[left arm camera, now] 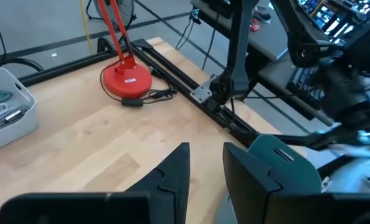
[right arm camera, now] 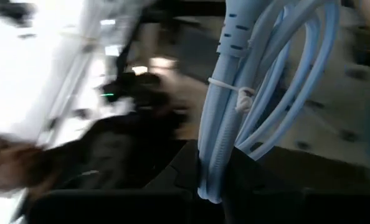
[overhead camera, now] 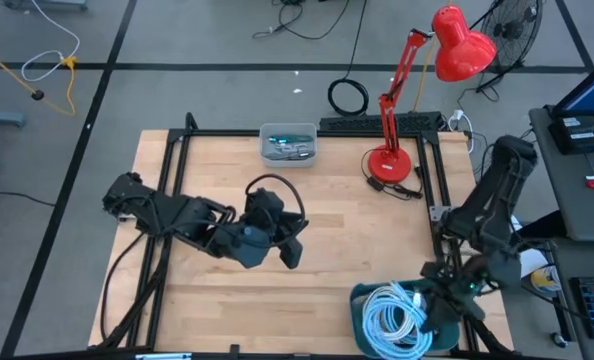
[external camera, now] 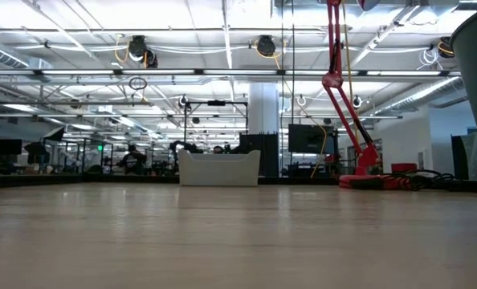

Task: Pick & Place USB Port
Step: Put the blue hdmi cable into the blue bin

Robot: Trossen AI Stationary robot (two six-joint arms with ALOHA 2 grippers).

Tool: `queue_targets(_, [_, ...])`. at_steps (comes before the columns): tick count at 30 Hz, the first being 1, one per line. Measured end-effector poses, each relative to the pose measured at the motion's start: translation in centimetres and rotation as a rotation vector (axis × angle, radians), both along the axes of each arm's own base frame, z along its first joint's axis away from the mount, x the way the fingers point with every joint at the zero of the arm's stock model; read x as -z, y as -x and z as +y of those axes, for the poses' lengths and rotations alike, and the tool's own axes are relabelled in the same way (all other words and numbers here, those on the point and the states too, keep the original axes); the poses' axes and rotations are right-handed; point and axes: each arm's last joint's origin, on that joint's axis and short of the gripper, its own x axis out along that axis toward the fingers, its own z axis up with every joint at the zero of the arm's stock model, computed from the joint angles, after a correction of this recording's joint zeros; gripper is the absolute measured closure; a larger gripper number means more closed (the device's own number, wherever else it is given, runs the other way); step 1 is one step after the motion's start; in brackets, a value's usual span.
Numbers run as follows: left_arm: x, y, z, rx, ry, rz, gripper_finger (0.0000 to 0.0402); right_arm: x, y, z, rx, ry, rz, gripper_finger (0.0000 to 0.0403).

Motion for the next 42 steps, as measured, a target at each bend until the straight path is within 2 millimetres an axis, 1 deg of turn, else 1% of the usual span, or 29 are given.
queue_targets(3, [0.1,0.1,0.0,0.001,-0.004,0.009,0.0305,1.9,1.0,-0.1,0.058,0.097,0.168,0.0376])
queue_targets(7, [0.2,0.0,0.4,-0.01,-0.008,0.026,0.0305,4.5,1.7,-0.9,0.145,0.227,0.386,0.0376])
queue_targets(9, [0.3,-0.1,0.6,-0.012,-0.006,0.031,0.0305,5.2,1.8,-1.2,0.169,0.256,0.453,0.0376])
queue_targets(11, [0.3,-0.1,0.8,-0.013,-0.004,0.036,0.0305,5.5,1.9,-1.3,0.159,0.261,0.497,0.0376])
queue_targets(14, [0.4,-0.2,1.0,-0.013,-0.002,0.049,0.0305,5.2,1.7,-1.1,0.136,0.234,0.485,0.0376])
queue_targets(20, [0.5,-0.1,1.1,-0.016,-0.001,0.065,0.0305,4.1,1.3,-0.6,0.11,0.167,0.39,0.0376])
queue_targets(25, [0.8,0.2,1.0,-0.021,-0.005,0.089,0.0305,4.2,1.0,-0.6,0.116,0.182,0.377,0.0376])
queue_targets(30, [0.8,0.2,1.0,-0.027,-0.011,0.088,0.0305,4.9,0.4,-0.2,0.127,0.212,0.4,0.0376])
queue_targets(36, [0.8,0.2,1.0,-0.029,-0.013,0.087,0.0305,6.5,-1.2,0.4,0.09,0.266,0.48,0.0376])
queue_targets(42, [0.8,0.2,1.0,-0.029,-0.012,0.087,0.0305,7.6,-2.3,0.6,0.098,0.301,0.521,0.0376])
